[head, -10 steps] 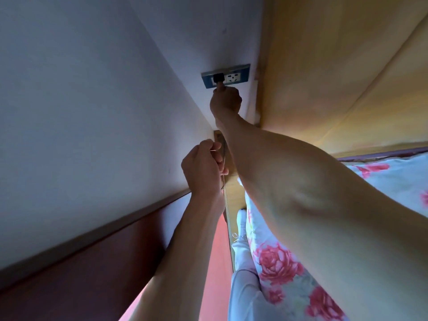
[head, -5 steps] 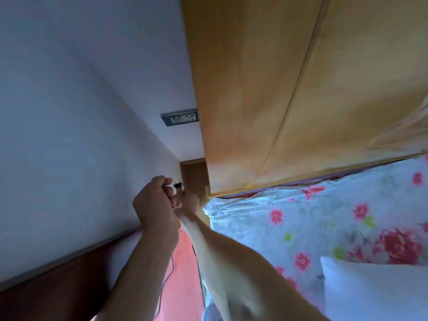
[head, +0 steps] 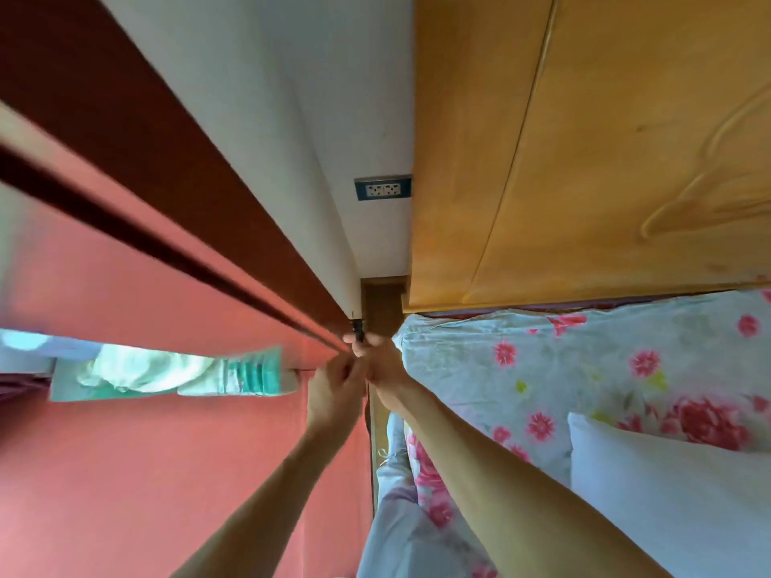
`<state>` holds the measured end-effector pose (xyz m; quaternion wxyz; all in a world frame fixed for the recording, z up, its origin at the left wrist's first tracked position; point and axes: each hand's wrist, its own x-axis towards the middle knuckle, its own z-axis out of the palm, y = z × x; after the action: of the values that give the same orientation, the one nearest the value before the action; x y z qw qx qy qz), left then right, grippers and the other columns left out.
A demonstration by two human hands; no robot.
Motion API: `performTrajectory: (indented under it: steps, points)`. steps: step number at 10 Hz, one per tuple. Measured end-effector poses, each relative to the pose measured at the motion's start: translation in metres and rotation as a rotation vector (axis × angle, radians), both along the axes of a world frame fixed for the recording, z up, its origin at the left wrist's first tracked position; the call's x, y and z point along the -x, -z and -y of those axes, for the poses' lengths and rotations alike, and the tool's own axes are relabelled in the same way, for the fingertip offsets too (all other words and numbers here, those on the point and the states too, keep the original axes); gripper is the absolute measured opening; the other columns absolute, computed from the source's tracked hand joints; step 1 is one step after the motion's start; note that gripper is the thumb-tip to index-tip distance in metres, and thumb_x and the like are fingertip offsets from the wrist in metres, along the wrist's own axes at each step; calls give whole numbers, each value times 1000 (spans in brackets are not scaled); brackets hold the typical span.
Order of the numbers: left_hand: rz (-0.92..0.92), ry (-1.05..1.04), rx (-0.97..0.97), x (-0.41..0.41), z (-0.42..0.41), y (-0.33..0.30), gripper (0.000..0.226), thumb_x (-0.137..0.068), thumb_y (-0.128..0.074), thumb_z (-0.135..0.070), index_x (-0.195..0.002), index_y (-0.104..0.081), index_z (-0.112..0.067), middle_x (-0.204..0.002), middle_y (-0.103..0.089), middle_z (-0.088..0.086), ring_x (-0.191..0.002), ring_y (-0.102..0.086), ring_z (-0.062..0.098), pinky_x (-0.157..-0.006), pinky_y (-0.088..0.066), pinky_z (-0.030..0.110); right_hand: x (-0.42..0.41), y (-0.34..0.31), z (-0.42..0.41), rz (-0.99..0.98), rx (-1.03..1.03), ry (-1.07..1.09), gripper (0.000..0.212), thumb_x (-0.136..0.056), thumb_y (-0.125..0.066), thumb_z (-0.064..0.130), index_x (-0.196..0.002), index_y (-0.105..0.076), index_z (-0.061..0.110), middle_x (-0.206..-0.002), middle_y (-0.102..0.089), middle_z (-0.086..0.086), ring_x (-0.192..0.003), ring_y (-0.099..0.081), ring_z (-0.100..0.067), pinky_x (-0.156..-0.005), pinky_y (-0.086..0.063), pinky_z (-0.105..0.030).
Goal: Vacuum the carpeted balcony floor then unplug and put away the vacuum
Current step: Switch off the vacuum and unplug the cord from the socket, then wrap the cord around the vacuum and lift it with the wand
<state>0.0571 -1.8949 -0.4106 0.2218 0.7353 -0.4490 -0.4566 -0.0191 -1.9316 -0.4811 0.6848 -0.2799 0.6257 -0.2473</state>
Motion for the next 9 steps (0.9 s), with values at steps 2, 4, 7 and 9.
performTrajectory:
  steps: [2, 4, 7, 9]
  points:
    - [-4, 59, -170, -92, -109, -11, 35, -91, -63, -34, -65, -66, -11, -51, -60, -2, -43, -53, 15, -52, -48, 31, -38, -43, -92, -41, 48, -263, 18, -95, -60, 10, -106, -68, -1, -98, -74, -18, -83, -69, -25, -89, -57, -45]
    - [6, -45, -128, -180, -209, -37, 28, -83, -54, -13, -102, -66, -29, -74, -67, -1, -65, -60, 18, -65, -54, 35, -141, -99, -175, 18, 163, -450, 16, -96, -57, 4, -108, -68, 1, -85, -69, -6, -64, -68, -9, -67, -59, -24]
    - [-274, -596, 28, -272, -371, -64, 16, -67, -63, -22, -80, -69, -15, -78, -66, -1, -71, -54, 10, -66, -38, 25, -301, -175, -301, 88, 384, -749, 11, -93, -57, -2, -94, -68, 0, -63, -57, -5, -58, -59, -20, -64, -58, -33]
    - [-257, -890, 102, -296, -460, -65, 20, -79, -64, -29, -68, -62, -11, -62, -61, -6, -63, -56, 5, -65, -42, 19, -382, -211, -312, -22, 754, -938, 20, -82, -69, 19, -70, -72, 3, -60, -64, -2, -62, -61, -18, -75, -57, -49]
